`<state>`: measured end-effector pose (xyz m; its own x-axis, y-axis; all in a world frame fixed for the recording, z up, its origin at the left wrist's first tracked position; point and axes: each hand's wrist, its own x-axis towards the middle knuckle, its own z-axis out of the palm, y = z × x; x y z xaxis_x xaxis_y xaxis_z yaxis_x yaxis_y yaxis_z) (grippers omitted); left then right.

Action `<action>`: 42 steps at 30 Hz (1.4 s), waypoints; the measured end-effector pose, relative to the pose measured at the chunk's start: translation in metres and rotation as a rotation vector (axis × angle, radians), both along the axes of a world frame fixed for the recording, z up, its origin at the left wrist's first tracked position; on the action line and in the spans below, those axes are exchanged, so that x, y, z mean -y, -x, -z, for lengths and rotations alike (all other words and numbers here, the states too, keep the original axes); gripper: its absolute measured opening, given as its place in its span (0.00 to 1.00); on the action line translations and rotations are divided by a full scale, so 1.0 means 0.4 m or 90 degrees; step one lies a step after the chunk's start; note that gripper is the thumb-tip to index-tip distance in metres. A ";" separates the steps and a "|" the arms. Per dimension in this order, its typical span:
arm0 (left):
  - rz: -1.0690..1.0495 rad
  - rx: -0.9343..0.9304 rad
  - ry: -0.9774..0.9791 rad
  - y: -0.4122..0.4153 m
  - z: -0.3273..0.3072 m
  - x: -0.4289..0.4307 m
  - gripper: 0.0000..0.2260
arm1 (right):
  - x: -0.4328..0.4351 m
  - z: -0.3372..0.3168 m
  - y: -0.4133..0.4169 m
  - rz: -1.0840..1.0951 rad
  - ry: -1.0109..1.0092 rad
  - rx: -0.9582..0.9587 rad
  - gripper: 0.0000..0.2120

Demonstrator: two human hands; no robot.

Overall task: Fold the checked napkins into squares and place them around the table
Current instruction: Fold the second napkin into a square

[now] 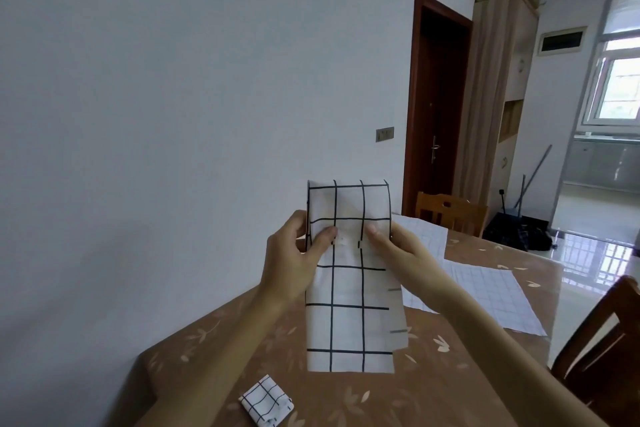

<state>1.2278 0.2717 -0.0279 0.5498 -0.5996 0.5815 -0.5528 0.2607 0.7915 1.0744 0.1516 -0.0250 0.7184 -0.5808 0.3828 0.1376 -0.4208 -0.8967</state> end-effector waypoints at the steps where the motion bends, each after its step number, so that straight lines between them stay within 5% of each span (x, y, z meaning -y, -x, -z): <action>1: -0.014 0.019 0.004 0.004 0.003 0.002 0.09 | -0.006 0.001 -0.006 -0.005 -0.012 0.013 0.15; 7: -0.034 0.062 0.061 0.023 0.008 0.011 0.07 | -0.044 0.016 -0.048 0.092 0.035 0.114 0.17; 14: 0.041 -0.049 0.047 0.036 -0.002 0.013 0.05 | -0.047 0.028 -0.067 0.122 0.040 0.169 0.19; 22: 0.154 -0.085 -0.048 -0.001 -0.021 -0.023 0.09 | 0.003 0.015 -0.014 0.011 0.000 0.172 0.07; 31: 0.286 -0.111 -0.200 -0.032 -0.046 -0.060 0.21 | 0.036 -0.028 0.023 -0.031 0.093 0.214 0.09; 35: 0.252 -0.143 -0.148 -0.023 -0.039 -0.058 0.09 | 0.039 -0.044 0.035 -0.083 0.156 0.205 0.15; 42: 0.254 -0.200 -0.157 -0.042 -0.036 -0.054 0.11 | 0.070 -0.026 0.055 -0.041 0.351 0.112 0.31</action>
<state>1.2447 0.2933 -0.0137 0.3768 -0.8939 0.2428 -0.1772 0.1877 0.9661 1.0526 0.1237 -0.0146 0.6432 -0.2195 0.7335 0.3055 -0.8049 -0.5088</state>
